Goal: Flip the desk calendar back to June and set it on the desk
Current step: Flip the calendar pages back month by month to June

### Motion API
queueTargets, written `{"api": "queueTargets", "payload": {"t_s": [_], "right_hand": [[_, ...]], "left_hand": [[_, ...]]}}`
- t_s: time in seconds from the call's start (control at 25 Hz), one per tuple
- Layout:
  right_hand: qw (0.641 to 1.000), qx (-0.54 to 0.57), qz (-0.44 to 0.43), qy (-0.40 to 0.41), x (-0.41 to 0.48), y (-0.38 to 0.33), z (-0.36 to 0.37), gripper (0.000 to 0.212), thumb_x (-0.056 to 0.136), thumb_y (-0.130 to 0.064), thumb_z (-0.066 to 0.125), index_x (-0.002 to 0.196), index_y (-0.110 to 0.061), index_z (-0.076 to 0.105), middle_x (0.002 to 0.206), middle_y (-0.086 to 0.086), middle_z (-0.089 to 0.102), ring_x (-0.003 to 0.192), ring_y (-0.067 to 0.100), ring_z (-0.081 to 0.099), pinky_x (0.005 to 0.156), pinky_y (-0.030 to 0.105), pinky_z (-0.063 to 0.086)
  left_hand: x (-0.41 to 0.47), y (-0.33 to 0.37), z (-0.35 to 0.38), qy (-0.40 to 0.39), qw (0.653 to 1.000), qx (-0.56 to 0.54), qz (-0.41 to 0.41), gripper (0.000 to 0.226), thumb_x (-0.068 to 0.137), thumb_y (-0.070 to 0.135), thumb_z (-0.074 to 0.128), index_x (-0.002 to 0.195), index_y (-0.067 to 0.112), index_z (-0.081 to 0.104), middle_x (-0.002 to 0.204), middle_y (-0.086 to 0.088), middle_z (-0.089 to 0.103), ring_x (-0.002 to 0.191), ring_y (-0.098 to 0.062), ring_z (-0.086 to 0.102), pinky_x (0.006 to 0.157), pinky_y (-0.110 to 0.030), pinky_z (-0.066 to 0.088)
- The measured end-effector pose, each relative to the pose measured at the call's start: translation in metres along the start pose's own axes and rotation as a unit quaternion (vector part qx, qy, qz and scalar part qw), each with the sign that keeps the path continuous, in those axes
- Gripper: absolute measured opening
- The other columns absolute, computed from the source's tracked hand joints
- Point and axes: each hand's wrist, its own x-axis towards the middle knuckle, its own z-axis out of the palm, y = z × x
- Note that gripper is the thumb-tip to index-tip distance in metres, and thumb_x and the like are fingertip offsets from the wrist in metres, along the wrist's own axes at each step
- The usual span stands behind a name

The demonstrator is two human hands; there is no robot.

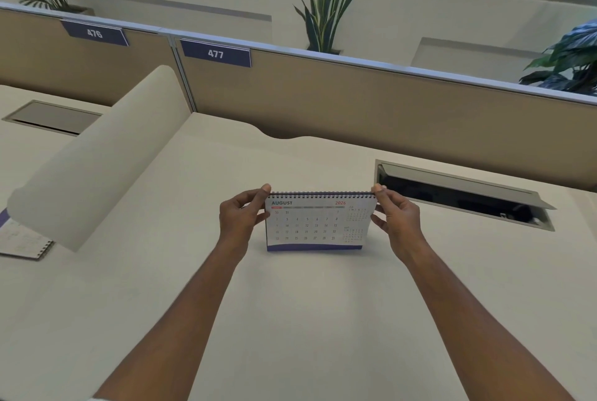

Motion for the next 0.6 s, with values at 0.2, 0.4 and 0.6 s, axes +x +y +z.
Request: {"api": "queueTargets", "payload": {"t_s": [0.2,0.4,0.6], "right_hand": [[1.0,0.0,0.011,0.005,0.0001,0.0018,0.001,0.032,0.092,-0.043,0.072,0.103,-0.013,0.077,0.095,0.0,0.082,0.103,0.02,0.068,0.082,0.036,0.057],[1.0,0.017,0.024,0.007,-0.0026,0.0019,0.0031,0.036,0.095,-0.043,0.068,0.108,-0.011,0.076,0.103,0.008,0.079,0.105,0.025,0.065,0.085,0.037,0.056],[0.999,0.013,0.05,0.016,-0.005,0.0013,0.0064,0.047,0.094,-0.048,0.067,0.113,-0.006,0.072,0.107,0.011,0.078,0.108,0.027,0.065,0.094,0.042,0.057]], "left_hand": [[-0.0002,-0.0013,-0.0001,-0.01,1.0,-0.017,-0.013,0.023,0.089,0.031,0.084,0.084,0.009,0.082,0.097,-0.01,0.083,0.09,-0.021,0.077,0.084,-0.039,0.065],[-0.0004,-0.0002,0.001,0.002,1.0,-0.006,-0.015,0.023,0.09,0.034,0.083,0.079,0.013,0.081,0.087,-0.004,0.083,0.082,-0.016,0.078,0.073,-0.03,0.064],[-0.0006,-0.0025,0.0019,0.012,1.0,0.015,-0.022,0.025,0.089,0.039,0.083,0.078,0.016,0.08,0.086,-0.002,0.084,0.08,-0.014,0.078,0.077,-0.034,0.063]]}}
